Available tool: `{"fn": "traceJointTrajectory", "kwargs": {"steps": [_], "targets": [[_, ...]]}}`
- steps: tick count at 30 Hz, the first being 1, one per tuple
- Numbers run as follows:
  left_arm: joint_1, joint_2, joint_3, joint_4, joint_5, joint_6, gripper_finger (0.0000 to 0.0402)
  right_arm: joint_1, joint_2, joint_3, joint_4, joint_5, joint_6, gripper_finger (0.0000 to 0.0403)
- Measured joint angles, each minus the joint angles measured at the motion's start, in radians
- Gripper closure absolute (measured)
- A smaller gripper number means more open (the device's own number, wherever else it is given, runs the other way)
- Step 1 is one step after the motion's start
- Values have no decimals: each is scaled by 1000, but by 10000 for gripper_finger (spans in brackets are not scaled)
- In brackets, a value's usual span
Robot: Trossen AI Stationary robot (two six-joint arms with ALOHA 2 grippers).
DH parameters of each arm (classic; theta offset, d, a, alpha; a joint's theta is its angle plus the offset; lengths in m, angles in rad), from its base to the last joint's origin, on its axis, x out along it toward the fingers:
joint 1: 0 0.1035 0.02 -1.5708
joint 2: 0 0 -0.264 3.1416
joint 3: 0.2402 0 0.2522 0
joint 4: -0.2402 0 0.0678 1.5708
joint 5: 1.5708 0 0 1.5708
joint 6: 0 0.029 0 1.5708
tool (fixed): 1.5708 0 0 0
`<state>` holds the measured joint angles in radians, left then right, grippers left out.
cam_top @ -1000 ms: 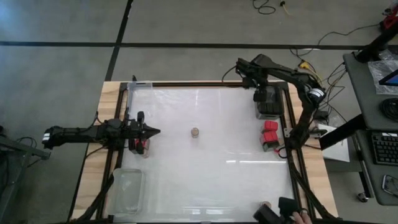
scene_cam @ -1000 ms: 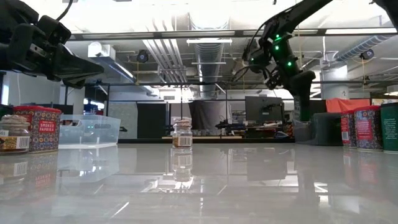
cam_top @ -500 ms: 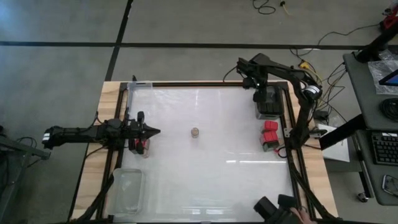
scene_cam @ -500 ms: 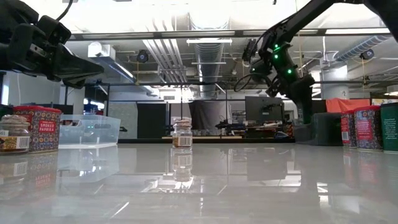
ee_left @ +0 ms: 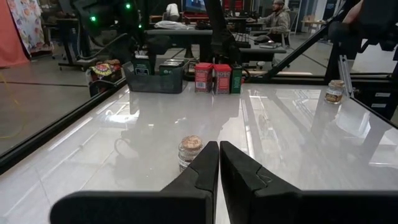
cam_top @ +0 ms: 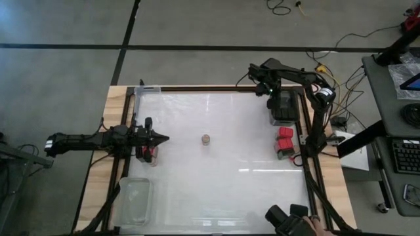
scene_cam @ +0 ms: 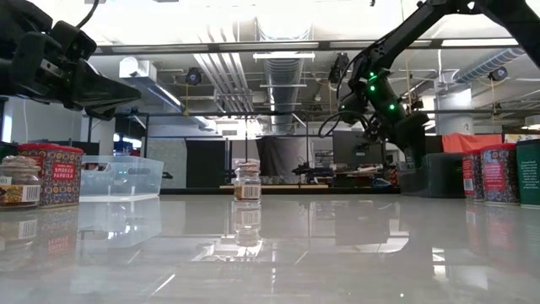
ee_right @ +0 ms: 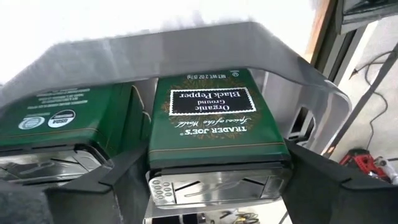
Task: Sort spices by type
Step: Put the black seasoning can into the black bin
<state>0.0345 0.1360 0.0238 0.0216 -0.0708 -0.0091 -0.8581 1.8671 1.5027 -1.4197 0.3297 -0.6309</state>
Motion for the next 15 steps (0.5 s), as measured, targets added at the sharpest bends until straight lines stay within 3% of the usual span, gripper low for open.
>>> {"fn": "traceJointTrajectory", "kwargs": {"steps": [4,15], "targets": [[0,0,0,0,0,0,401,0,0,-10,17,-1,-28,106],[0,0,0,0,0,0,401,0,0,-35,58,1,-34,118]]}}
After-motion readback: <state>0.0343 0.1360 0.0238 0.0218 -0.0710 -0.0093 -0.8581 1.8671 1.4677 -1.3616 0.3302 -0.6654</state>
